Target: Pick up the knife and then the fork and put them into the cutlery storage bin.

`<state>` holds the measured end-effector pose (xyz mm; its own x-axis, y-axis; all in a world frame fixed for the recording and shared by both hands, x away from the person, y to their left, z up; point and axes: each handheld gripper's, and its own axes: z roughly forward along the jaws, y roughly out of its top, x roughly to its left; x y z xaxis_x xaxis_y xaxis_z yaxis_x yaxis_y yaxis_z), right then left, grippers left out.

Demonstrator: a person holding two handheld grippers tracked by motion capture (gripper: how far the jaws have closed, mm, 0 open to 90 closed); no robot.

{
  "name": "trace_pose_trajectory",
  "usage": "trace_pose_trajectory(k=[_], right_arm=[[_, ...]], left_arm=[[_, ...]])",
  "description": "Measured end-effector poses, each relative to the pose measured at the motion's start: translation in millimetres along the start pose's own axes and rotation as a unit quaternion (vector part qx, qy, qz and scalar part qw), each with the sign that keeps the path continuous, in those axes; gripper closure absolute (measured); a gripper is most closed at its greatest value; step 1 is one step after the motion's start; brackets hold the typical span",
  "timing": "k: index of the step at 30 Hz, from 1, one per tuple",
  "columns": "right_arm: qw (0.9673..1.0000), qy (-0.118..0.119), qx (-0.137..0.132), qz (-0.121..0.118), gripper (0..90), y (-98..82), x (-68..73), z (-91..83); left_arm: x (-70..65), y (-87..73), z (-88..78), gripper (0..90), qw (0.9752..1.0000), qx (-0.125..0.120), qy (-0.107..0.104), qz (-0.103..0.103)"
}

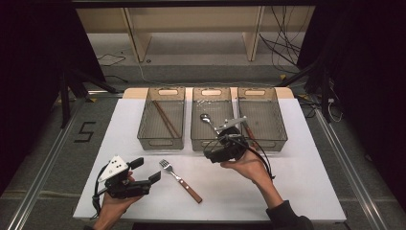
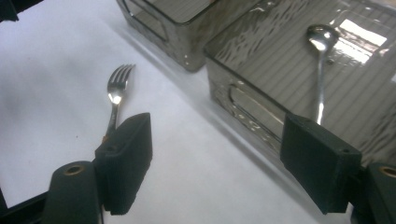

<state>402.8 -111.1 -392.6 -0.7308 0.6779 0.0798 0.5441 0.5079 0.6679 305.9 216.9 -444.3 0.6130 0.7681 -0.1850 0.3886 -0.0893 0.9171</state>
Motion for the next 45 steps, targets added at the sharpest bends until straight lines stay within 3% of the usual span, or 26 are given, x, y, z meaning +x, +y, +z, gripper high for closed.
trace_pose_trajectory(k=[18, 31, 45], right_arm=[[0.9978, 0.031, 0.043, -0.040, 26.2, -3.2, 33.7, 24.9], [0.9930, 0.053, 0.080, -0.069, 24.3, -8.7, 58.6, 45.6], [0.9892, 0.064, 0.108, -0.076, 22.9, -14.3, 72.1, 60.2]], left_arm=[[0.6, 0.3, -1.1, 13.8, 1.0000, -0.001, 0.001, 0.000], [0.8, 0.4, -1.6, 13.8, 1.0000, -0.002, 0.001, 0.000], [0.6, 0.3, -1.6, 13.8, 1.0000, -0.001, 0.002, 0.000]])
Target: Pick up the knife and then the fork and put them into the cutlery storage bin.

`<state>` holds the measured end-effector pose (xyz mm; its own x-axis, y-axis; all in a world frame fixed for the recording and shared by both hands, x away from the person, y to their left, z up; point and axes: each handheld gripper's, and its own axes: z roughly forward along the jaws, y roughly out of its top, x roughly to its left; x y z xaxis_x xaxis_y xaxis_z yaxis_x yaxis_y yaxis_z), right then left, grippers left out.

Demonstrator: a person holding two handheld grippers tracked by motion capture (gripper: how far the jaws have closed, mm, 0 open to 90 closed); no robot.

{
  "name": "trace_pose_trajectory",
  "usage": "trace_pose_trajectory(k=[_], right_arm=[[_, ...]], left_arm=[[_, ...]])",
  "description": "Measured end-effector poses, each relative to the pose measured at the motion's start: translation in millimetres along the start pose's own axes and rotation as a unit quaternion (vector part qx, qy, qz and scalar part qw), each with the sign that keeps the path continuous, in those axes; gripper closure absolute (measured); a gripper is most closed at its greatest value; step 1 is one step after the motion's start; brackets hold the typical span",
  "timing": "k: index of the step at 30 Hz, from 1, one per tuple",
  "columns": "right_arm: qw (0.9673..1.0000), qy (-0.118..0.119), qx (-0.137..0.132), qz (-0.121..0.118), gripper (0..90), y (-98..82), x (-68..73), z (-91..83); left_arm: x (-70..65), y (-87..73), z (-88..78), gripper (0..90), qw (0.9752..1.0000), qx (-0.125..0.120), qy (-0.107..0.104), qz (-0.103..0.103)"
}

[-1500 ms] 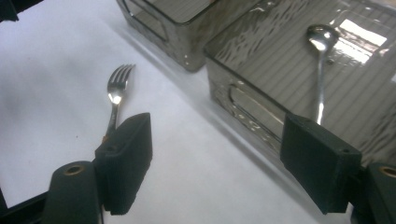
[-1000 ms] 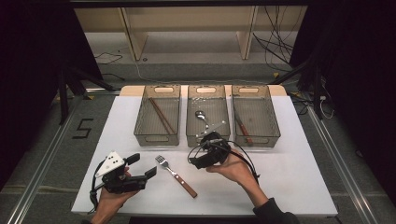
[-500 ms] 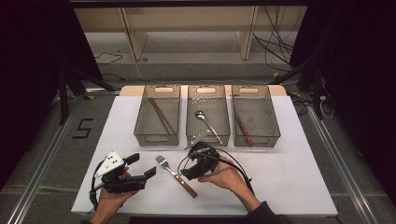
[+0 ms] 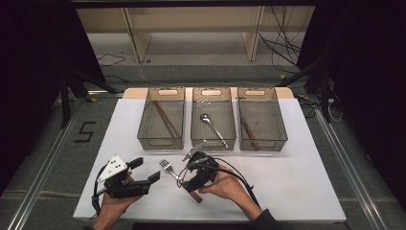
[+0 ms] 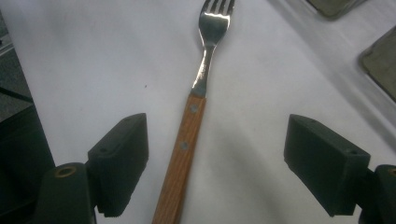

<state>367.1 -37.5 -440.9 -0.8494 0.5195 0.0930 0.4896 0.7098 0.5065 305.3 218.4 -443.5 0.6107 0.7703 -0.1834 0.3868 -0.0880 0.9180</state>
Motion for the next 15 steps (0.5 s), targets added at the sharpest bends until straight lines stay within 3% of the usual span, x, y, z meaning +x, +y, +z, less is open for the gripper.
trace_pose_trajectory(k=[15], right_arm=[[0.9995, -0.007, 0.026, -0.017, 27.5, 0.7, 7.1, 11.2]], left_arm=[[0.6, -0.1, -0.2, 13.8, 1.0000, 0.001, 0.002, 0.001]])
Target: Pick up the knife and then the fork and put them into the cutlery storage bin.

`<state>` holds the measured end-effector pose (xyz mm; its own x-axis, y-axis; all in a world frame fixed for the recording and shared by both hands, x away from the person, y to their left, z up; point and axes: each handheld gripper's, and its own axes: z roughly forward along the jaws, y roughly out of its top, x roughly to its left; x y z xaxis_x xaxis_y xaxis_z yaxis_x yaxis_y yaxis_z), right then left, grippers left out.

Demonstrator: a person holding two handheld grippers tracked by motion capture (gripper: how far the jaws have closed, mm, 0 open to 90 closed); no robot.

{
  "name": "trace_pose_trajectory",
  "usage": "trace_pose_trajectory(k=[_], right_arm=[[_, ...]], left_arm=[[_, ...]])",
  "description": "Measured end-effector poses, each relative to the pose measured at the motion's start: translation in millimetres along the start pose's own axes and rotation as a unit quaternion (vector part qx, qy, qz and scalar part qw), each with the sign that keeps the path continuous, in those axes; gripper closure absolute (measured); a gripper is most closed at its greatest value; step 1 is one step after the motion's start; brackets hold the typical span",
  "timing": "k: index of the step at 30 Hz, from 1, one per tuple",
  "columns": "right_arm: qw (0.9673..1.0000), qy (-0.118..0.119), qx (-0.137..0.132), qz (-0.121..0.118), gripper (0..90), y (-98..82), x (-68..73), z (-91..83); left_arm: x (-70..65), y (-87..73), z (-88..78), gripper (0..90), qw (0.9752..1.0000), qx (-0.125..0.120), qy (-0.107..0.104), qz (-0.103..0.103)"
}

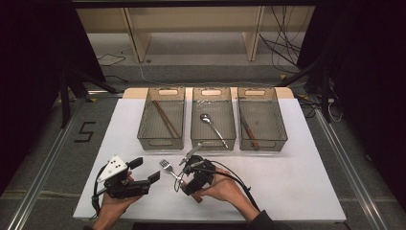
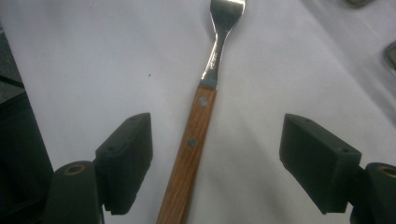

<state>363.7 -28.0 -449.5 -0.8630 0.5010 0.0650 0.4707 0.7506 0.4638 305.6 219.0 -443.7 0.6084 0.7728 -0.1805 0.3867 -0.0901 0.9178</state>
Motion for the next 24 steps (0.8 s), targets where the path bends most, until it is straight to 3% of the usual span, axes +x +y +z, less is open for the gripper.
trace_pose_trajectory(k=[24], right_arm=[[0.9985, 0.002, 0.047, -0.029, 49.9, 4.7, 5.4, 20.6]], left_arm=[[0.3, -0.2, 0.2, 13.8, 1.0000, -0.001, 0.001, -0.003]])
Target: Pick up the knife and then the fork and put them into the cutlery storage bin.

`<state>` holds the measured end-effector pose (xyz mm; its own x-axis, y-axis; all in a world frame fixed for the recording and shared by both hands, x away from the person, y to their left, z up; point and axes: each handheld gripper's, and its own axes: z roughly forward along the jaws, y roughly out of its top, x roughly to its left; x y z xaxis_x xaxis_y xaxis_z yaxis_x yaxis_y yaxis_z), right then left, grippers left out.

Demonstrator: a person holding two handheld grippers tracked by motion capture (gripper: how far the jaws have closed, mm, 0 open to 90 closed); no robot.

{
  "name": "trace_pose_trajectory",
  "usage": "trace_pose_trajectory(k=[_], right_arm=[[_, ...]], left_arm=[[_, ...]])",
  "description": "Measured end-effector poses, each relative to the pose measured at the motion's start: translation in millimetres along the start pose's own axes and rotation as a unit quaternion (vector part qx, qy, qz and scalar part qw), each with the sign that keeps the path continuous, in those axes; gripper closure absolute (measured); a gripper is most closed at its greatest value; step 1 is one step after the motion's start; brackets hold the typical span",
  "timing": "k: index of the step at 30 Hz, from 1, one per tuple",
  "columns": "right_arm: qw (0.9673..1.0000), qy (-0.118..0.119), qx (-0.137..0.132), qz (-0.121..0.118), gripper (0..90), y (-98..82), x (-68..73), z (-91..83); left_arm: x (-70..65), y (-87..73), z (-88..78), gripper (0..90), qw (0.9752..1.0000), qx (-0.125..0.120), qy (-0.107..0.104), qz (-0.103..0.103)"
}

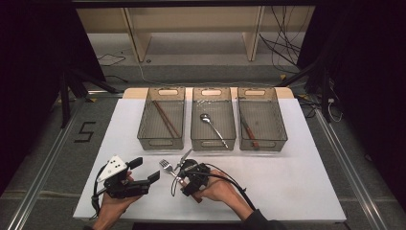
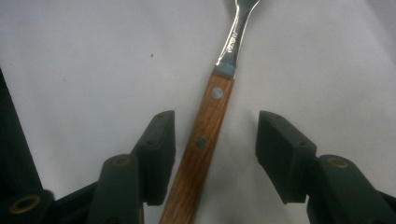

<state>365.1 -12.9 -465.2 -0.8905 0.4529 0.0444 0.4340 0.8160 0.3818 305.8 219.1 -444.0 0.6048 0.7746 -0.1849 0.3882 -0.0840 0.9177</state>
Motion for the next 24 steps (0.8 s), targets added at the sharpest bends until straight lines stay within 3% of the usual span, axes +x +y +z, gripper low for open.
trace_pose_trajectory(k=[12, 17, 24], right_arm=[[0.9996, -0.014, 0.011, -0.021, 60.3, 2.0, 1.1, 2.4], [0.9997, -0.010, 0.016, -0.014, 68.7, 3.4, -4.0, 1.7], [0.9995, -0.007, 0.029, -0.008, 71.5, 7.2, -6.4, 2.2]], left_arm=[[0.1, 0.0, -0.4, 13.8, 1.0000, -0.001, 0.000, 0.001], [0.1, 0.0, -0.5, 13.8, 1.0000, 0.000, 0.001, 0.001], [-0.1, 0.1, -0.4, 13.8, 1.0000, 0.001, -0.001, 0.002]])
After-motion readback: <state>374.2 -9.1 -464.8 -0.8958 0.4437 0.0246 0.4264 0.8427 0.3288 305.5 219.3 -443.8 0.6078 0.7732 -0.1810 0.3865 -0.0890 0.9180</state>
